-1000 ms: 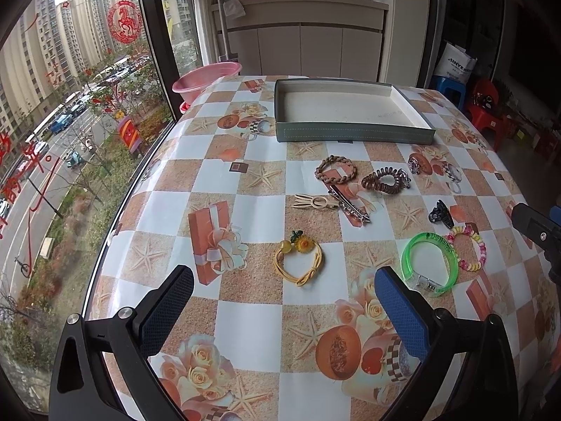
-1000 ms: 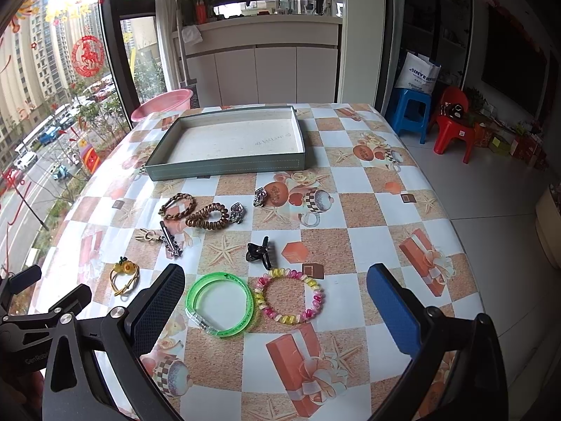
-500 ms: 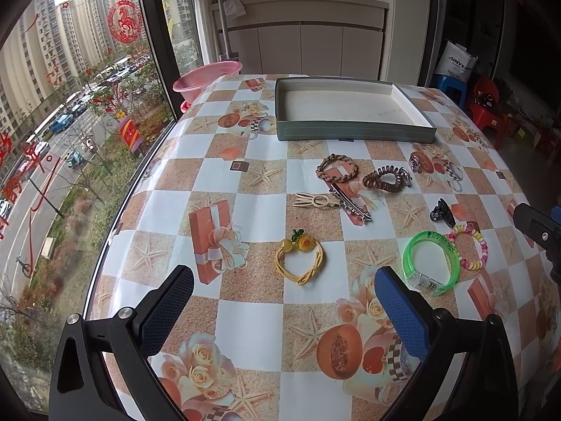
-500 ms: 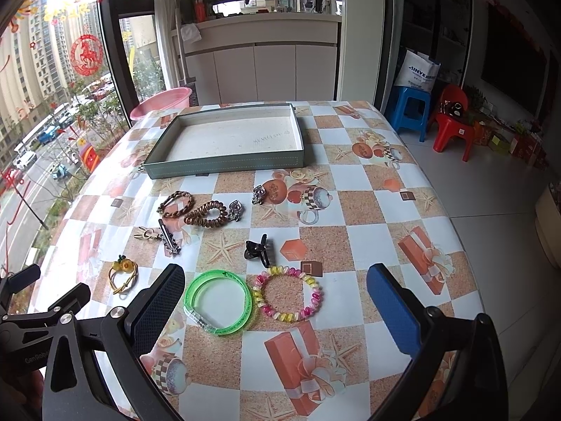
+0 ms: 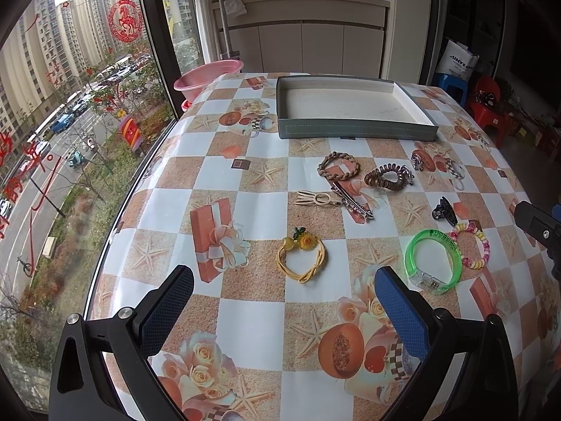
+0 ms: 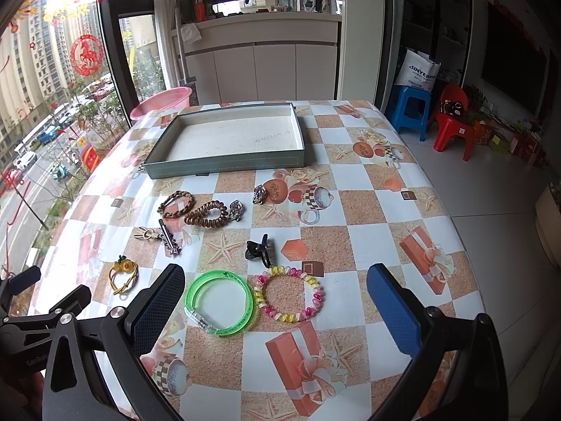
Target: Organize jewelry
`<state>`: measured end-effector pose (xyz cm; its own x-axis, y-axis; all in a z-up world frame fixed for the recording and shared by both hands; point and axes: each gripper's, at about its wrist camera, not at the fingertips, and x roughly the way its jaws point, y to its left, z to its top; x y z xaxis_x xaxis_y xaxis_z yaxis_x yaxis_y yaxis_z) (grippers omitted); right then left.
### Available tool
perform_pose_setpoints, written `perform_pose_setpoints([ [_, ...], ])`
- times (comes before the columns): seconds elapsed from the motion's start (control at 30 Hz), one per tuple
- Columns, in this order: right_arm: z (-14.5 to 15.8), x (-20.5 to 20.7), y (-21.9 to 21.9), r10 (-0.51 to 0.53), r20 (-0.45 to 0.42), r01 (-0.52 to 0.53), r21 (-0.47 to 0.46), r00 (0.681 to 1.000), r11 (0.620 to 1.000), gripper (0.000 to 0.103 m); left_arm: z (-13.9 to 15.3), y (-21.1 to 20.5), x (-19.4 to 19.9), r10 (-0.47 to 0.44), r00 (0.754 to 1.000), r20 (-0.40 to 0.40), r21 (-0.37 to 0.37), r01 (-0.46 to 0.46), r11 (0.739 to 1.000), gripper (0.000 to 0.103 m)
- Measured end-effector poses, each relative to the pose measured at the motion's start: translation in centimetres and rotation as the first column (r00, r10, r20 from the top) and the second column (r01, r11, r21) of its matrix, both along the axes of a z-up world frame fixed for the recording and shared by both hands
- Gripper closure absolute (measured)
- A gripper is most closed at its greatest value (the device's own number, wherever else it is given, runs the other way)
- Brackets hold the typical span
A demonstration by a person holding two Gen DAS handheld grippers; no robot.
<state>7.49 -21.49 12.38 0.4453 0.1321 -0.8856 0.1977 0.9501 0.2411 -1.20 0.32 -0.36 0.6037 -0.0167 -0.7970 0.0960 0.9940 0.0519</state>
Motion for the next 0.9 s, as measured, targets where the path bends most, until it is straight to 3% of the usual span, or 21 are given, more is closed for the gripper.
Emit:
perform_pose_setpoints([
  [0.9,-0.14,0.18,0.07,0.001,-0.005,-0.001,0.002,1.0,1.0,0.0,-0.45,-0.2,0.21,-0.001,1.0,-0.013,0.007,0.001,1.0,0.0],
])
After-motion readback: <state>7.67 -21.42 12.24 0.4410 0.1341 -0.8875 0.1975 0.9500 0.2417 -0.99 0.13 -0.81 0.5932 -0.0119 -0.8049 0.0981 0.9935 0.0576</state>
